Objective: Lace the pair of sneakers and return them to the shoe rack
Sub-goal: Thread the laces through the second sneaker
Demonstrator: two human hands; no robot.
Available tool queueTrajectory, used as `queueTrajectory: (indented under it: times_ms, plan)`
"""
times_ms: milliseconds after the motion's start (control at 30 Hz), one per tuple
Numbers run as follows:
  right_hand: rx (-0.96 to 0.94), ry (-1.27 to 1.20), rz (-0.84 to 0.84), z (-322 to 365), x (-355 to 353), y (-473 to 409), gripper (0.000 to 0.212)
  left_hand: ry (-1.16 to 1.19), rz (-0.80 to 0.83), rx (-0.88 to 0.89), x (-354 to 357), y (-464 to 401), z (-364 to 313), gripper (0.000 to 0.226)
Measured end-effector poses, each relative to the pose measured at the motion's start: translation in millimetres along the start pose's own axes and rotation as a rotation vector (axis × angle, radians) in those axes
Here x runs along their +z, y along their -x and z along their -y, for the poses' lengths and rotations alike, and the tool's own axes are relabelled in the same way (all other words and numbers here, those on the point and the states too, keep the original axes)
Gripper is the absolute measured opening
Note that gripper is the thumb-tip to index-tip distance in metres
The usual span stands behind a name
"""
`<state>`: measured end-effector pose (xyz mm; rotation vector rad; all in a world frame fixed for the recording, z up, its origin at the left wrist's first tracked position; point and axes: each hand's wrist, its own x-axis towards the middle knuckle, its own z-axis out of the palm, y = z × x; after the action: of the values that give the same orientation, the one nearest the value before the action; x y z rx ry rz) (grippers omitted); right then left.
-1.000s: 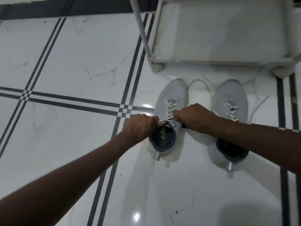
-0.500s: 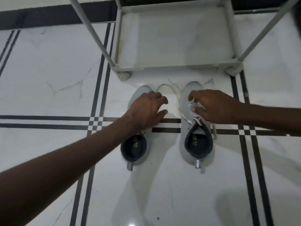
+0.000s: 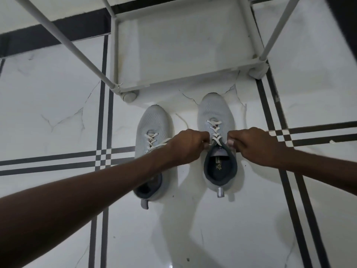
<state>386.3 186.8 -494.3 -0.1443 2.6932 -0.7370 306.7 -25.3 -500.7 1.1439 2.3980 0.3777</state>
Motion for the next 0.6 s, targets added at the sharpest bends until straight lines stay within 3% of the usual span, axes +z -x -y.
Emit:
queueTrajectory:
  times_ms: [100, 267, 433, 533, 600]
  plan:
    - [-0.046, 0.156, 0.022, -8.5, 4.5, 3.8, 0.020, 0.001, 0.080, 0.000, -0.2, 3.4, 4.7, 0.017]
    - [-0.017, 0.255, 0.045, -16.4, 6.9, 2.0, 0.018, -0.200, 0.062, -0.026, 1.8, 12.6, 11.3, 0.006]
    - [-0.015, 0.295, 0.114, -18.8, -1.4, -3.2, 0.011, -0.284, 0.083, -0.035, 6.9, 20.6, 20.5, 0.018]
    - [-0.025, 0.296, 0.158, -21.6, -8.9, -6.1, 0.022, -0.248, 0.015, 0.011, 6.5, 20.3, 24.4, 0.013]
    - [-0.015, 0.256, 0.084, -24.4, -13.0, -3.2, 0.029, -0.302, -0.115, 0.042, 7.7, 22.1, 30.5, 0.021]
